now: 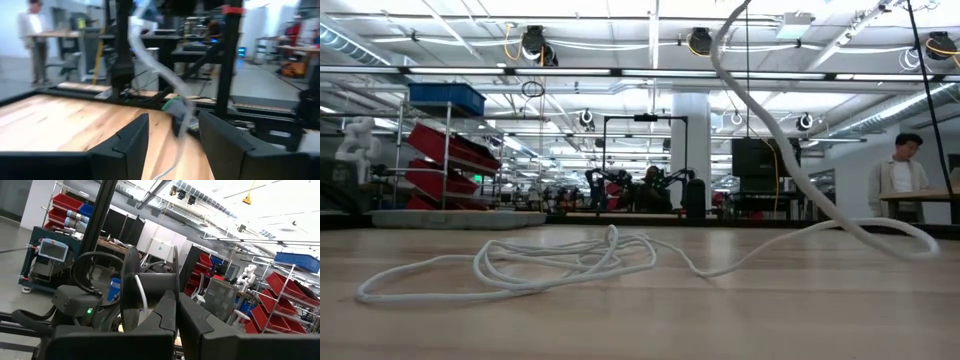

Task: Coil cords
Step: Coil the white wire on the spool

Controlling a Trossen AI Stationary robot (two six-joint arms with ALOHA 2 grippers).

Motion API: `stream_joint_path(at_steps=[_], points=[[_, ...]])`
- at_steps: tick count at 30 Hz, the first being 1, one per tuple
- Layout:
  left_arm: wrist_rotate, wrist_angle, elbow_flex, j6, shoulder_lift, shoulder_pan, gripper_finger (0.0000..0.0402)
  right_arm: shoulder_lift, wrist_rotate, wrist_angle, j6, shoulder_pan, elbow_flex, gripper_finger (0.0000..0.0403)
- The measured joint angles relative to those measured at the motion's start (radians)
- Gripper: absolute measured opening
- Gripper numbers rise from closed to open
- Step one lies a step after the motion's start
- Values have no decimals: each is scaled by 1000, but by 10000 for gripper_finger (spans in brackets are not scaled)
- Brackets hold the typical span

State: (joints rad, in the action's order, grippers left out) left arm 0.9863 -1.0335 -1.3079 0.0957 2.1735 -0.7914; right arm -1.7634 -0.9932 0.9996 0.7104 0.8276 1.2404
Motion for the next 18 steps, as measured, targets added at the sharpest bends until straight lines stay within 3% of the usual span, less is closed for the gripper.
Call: stream_joint_path(at_steps=[5,18], points=[[-61,-46,0,18,0,4,155,0,0,-2,0,0,0,0],[-66,-50,0,18,0,7,81,0,0,-8,0,0,0,0]])
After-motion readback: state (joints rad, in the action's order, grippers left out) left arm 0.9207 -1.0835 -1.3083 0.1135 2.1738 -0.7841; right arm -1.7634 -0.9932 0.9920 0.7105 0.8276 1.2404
